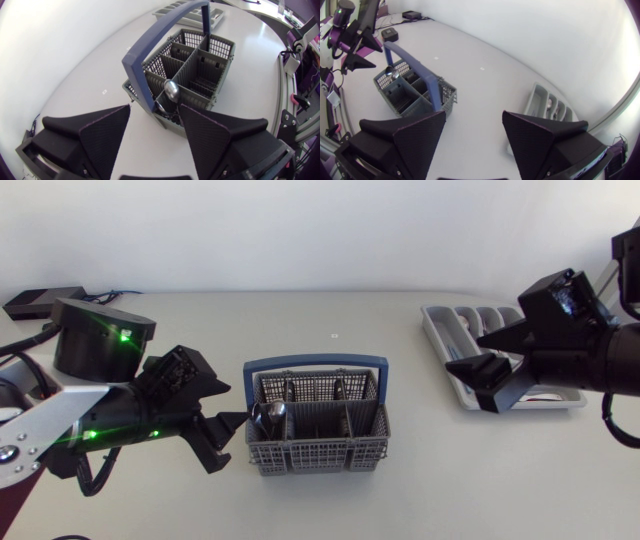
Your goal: Unload the cutlery basket into the drawer organizer.
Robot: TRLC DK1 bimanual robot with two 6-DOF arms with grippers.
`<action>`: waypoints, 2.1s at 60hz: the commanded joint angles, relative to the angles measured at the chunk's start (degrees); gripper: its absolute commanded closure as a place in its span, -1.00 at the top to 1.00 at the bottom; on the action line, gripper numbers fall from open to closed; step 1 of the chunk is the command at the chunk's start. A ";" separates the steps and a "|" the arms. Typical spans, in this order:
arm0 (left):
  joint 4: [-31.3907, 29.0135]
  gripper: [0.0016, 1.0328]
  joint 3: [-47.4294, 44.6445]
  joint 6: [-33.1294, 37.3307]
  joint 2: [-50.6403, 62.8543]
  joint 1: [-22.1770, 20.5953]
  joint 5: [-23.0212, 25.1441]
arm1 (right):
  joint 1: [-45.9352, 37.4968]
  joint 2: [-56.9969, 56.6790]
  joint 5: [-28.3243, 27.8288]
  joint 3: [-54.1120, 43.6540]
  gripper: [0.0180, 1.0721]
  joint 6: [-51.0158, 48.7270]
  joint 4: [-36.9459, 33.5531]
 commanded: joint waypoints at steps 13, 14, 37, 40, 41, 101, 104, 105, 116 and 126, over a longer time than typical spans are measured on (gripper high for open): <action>1.17 0.23 2.68 -0.60 4.59 -3.45 -5.05 | 3.43 -1.72 0.99 -4.31 0.69 1.53 0.42; 1.09 0.22 3.03 -0.77 5.03 -4.15 -6.11 | 3.43 -1.72 1.08 -4.39 0.69 1.44 0.42; -6.12 -0.30 15.95 -2.79 18.03 -11.27 -20.96 | 2.46 -3.39 1.17 -6.86 0.69 0.74 0.42; -8.14 -0.30 17.44 -3.41 19.00 -11.27 -20.96 | 2.38 -3.48 1.17 -7.21 0.69 0.47 0.42; -8.67 -0.30 17.88 -3.50 19.35 -11.27 -20.96 | 2.29 -3.48 1.17 -7.38 0.69 0.38 0.42; -17.55 -0.45 5.32 2.22 2.74 -11.62 -0.92 | 14.15 -4.00 4.33 -13.80 0.45 -1.73 -2.04; -17.63 -0.45 4.17 2.92 3.18 -12.24 1.19 | 15.12 -3.56 4.33 -14.24 0.45 -1.64 -1.96; -17.63 -0.45 3.91 3.10 3.36 -12.68 1.54 | 15.30 -3.48 4.33 -14.41 0.45 -1.64 -1.78; -15.09 -0.45 3.21 3.18 7.84 -14.17 1.54 | 15.47 0.30 4.33 -14.77 0.45 -1.81 0.42; -10.69 -0.45 3.03 3.36 13.29 -13.03 1.54 | 14.42 6.54 5.04 -15.56 0.45 -3.04 6.57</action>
